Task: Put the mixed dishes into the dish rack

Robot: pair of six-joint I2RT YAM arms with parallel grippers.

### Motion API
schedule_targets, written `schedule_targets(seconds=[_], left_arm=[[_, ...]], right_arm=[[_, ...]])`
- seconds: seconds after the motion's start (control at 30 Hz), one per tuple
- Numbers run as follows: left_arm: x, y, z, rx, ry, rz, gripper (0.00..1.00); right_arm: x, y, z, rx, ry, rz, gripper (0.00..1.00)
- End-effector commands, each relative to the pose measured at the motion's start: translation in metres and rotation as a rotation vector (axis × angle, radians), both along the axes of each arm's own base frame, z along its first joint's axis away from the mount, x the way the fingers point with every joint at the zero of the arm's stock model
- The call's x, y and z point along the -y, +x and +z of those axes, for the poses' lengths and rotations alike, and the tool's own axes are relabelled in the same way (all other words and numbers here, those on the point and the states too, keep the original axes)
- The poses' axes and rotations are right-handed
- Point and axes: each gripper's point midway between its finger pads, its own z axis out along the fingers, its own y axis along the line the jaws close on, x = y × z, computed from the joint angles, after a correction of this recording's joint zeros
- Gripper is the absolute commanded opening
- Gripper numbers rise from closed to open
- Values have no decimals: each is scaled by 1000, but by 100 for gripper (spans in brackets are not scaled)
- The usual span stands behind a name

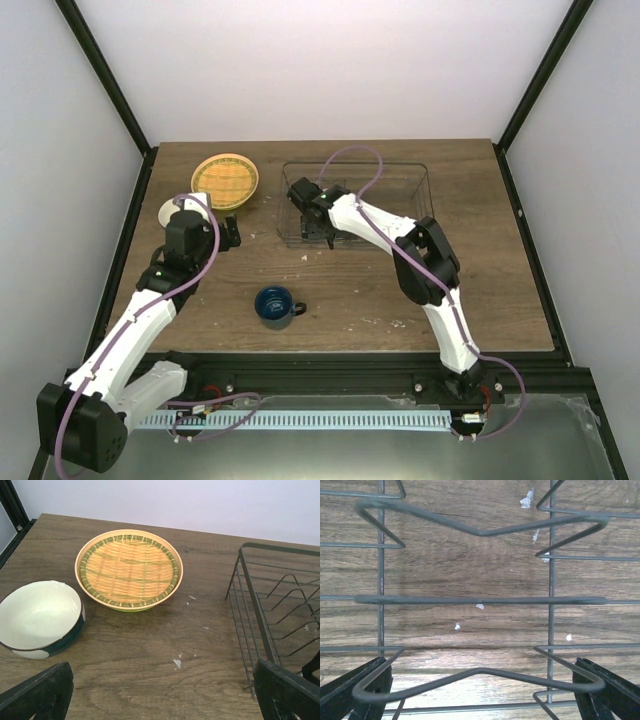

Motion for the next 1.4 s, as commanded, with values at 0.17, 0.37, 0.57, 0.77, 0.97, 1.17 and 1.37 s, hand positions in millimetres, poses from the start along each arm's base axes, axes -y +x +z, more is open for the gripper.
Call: schedule_targets(seconds=[0.17,0.37,0.57,0.77,0.97,1.17,1.37], left_arm=[[-1,0,-3,-19,7,11,100],[-9,3,-7,-45,33,57,100],[-12,7,-12,-78,46,86,100],[-20,19,-8,-103,93,138,100],[-21,56,-12,-201,164,149,100],[-53,95,-24,-286,93,188,100],[-88,105,-41,-364,111,277,100]], right_arm=[[-8,5,65,105,38,70,100],[-54,-18,109,128,227,291,100],[-59,-33,136,172,264,370,100],[-15,-33,167,307,133,334,100],[11,-60,211,478,197,412,100],[19,-102,211,539,377,512,100],[35,-120,156,439,330,520,100]])
